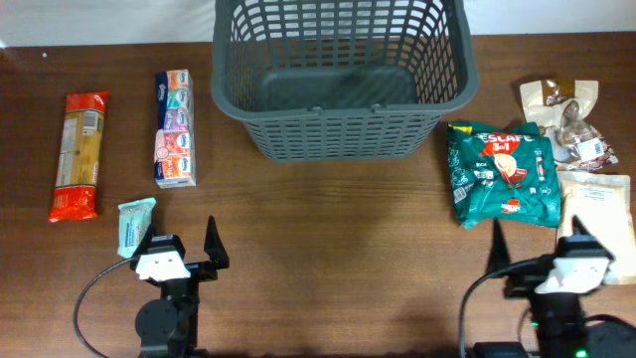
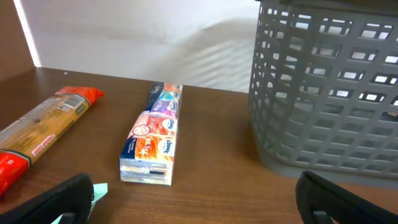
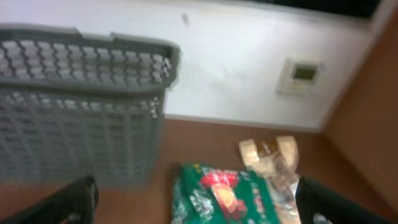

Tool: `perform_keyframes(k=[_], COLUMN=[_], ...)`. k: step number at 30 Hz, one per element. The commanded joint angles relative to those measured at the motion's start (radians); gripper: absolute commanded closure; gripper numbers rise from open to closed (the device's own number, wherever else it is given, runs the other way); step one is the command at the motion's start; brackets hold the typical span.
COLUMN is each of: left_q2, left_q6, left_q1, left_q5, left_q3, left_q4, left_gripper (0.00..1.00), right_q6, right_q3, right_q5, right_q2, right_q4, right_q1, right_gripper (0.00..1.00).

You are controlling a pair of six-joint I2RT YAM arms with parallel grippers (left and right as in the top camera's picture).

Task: Pack container
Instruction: 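Move the right gripper over the green Nescafe bag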

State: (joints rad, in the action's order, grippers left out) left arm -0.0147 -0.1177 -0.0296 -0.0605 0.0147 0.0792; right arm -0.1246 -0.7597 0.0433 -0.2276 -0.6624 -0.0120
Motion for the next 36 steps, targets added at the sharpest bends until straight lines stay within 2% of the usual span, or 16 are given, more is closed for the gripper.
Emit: perform_keyframes(k=[1, 5, 10, 13, 23, 28, 36], left_q2=[0.008, 0.008, 0.008, 0.008, 0.008, 0.008, 0.008], left_q6=[-0.002, -0.002, -0.002, -0.002, -0.002, -0.002, -0.002], left_q1=[-0.006, -0.006, -0.006, -0.006, -0.006, -0.006, -0.006], left_q5=[-0.005, -0.005, -0.005, -0.005, -0.005, -0.005, -0.005], left_q3=[-0.006, -0.006, -0.006, -0.006, -0.006, -0.006, -0.006], left_q4=[-0.001, -0.002, -0.001, -0.002, -0.002, -0.002, -0.001], left_gripper=[0.01, 0.01, 0.01, 0.01, 0.01, 0.01, 0.01], right_q6=[-0.015, -0.015, -0.017, -0.017, -0.017, 0.006, -0.017], right_q3=[-0.208, -0.492, -0.843, -0.930, -0.927, -0.927, -0.927], right_q5=[0.117, 0.140, 0.043, 0.039, 0.133, 0.333, 0.309], right_q2=[-0.172, -0.406, -0.653, -0.734, -0.887, -0.954, -1.006], right_q4=[-0.132, -0.387, -0.707, -0.777, -0.692, -0.618, -0.510], right_q1=[0.005, 0.005, 0.005, 0.005, 0.005, 0.005, -0.051], right_gripper=[0.01, 0.01, 0.01, 0.01, 0.01, 0.01, 0.01])
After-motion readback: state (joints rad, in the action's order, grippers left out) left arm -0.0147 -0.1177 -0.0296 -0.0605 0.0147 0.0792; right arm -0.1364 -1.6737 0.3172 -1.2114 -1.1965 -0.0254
